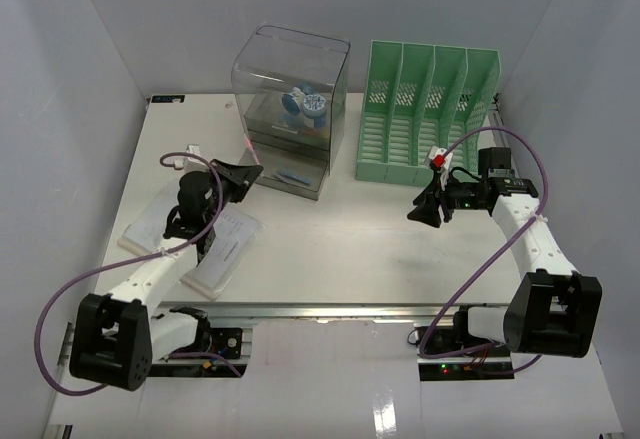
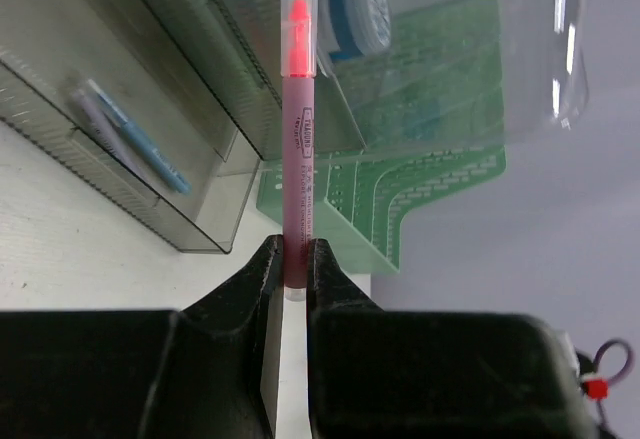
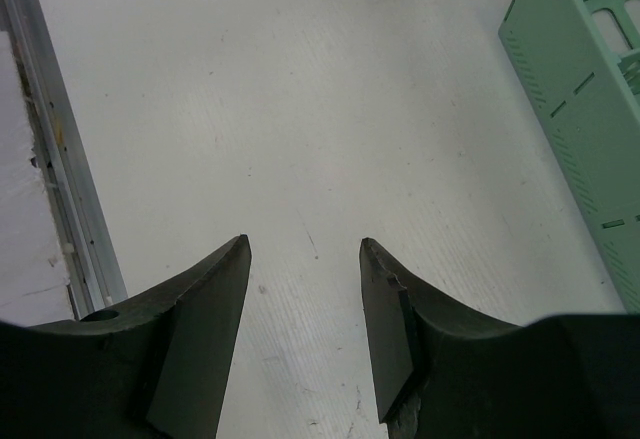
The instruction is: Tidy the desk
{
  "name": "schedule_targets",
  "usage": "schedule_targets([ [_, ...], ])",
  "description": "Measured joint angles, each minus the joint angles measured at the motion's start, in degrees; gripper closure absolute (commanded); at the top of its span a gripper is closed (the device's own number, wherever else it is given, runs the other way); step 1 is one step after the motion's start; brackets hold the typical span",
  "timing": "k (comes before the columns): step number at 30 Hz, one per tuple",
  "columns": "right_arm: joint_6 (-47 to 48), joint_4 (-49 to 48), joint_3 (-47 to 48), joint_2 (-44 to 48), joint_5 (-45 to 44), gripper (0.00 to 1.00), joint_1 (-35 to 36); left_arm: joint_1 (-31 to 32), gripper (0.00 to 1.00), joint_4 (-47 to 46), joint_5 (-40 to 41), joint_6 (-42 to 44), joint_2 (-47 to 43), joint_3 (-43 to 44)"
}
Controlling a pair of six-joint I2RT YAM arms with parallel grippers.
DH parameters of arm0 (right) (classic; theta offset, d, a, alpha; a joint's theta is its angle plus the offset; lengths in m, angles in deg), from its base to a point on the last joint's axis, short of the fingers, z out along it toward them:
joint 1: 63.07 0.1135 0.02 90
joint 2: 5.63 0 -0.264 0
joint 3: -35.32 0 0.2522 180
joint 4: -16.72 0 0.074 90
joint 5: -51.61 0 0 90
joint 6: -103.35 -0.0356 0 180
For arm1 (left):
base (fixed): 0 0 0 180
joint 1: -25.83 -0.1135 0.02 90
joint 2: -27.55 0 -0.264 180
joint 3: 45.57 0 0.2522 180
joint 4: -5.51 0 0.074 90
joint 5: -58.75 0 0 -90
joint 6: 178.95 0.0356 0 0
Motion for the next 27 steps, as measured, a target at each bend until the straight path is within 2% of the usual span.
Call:
schedule_targets([
  [4,0.0,0.0,0.0,0.1,0.0,0.45,0.0,-2.7,1.00,-1.2,-0.2,-6.3,7.4,1.7],
  [13,0.0,0.0,0.0,0.5,0.0,0.45,0.0,-2.9,0.99,-4.8,-2.6,-17.5,23.2,6.6],
  [14,0.0,0.0,0.0,0.5,0.0,0.45,0.0,-2.9,0.91,-5.4,-3.0,-18.3,24.9,7.2],
  [17,0.0,0.0,0.0,0.5,0.0,0.45,0.0,-2.9,0.75,-7.3,-4.2,-20.5,28.7,8.4],
  [21,0.0,0.0,0.0,0.5,0.0,0.45,0.0,-2.9,0.58,-9.5,-5.9,-22.2,33.0,9.6],
  [23,0.0,0.0,0.0,0.5,0.0,0.45,0.0,-3.0,0.40,-10.4,-6.9,-22.7,34.6,10.2],
  [25,0.0,0.0,0.0,0.5,0.0,0.45,0.0,-3.0,0.32,-11.4,-7.9,-23.1,35.8,10.8],
  [27,0.0,0.0,0.0,0.5,-0.1,0.45,-0.1,-3.0,0.28,-12.3,-9.0,-23.4,36.8,11.3],
])
